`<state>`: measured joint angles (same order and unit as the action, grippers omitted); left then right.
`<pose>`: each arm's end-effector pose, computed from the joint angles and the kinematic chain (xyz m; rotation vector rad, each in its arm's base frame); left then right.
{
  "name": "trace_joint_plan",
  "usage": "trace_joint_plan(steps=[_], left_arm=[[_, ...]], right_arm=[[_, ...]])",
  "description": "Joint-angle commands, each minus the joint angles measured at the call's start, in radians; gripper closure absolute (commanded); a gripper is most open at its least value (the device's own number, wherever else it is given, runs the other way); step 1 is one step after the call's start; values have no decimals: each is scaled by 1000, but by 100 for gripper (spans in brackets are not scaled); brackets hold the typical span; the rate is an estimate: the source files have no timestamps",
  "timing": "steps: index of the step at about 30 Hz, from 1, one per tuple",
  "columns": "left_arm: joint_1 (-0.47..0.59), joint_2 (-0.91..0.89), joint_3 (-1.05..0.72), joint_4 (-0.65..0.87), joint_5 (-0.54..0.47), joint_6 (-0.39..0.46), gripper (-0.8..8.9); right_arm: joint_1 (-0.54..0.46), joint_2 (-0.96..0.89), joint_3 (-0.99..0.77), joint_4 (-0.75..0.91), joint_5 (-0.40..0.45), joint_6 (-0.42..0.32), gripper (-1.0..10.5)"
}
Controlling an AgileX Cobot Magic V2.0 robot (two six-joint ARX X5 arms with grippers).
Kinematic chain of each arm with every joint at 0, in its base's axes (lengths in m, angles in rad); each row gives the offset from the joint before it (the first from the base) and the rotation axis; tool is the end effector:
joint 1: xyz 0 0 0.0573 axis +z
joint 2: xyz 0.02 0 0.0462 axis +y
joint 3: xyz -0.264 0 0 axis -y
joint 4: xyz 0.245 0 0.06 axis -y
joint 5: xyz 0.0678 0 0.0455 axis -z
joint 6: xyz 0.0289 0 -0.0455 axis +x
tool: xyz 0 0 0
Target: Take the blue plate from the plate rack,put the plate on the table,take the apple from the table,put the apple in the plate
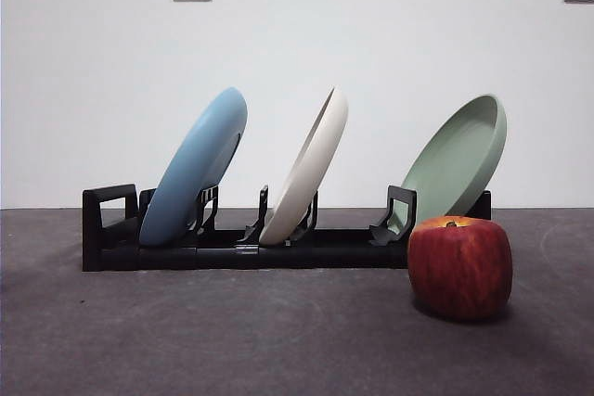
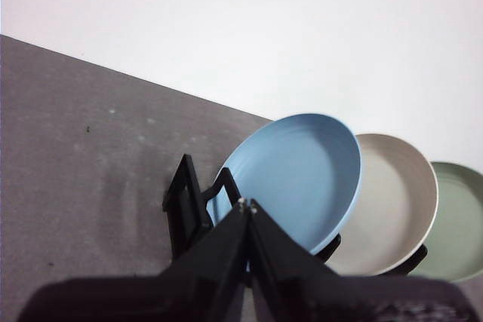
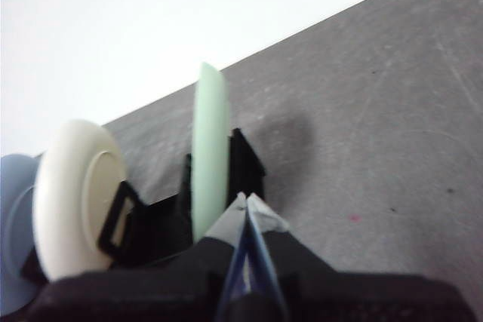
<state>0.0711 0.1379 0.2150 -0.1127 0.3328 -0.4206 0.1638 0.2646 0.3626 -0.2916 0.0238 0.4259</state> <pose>0.0936 -0.0028 0.2151 -0.4253 0.0895 -0.2505 0.0968 0.0153 0.2376 0.4057 0.2196 0.0963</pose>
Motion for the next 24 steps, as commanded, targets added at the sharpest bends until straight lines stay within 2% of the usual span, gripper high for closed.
trace_joint_plan(steps=[1,8,13,16,17,20,22,24], left_arm=[[3,83,69,-1,14,-5,820],[3,334,276,-29,116,10,820],[2,523,406,-63,313,60,818],[-3,605,454,-64,402,66,809],[-6,624,464,-64,409,65,789],[-34,663,483,-55,402,56,575],[-52,678,484,-34,403,42,554],[-74,690,489,-12,400,23,554]], right_arm=[[2,93,96,-5,-58,-72,962],[2,320,297,-49,-263,-153,962],[2,459,403,-111,-407,-231,940],[2,517,430,-114,-444,-245,936],[2,529,434,-114,-444,-245,918],[2,560,437,-115,-444,-245,708],[2,567,437,-116,-444,-245,615],[2,569,437,-119,-444,-245,599]])
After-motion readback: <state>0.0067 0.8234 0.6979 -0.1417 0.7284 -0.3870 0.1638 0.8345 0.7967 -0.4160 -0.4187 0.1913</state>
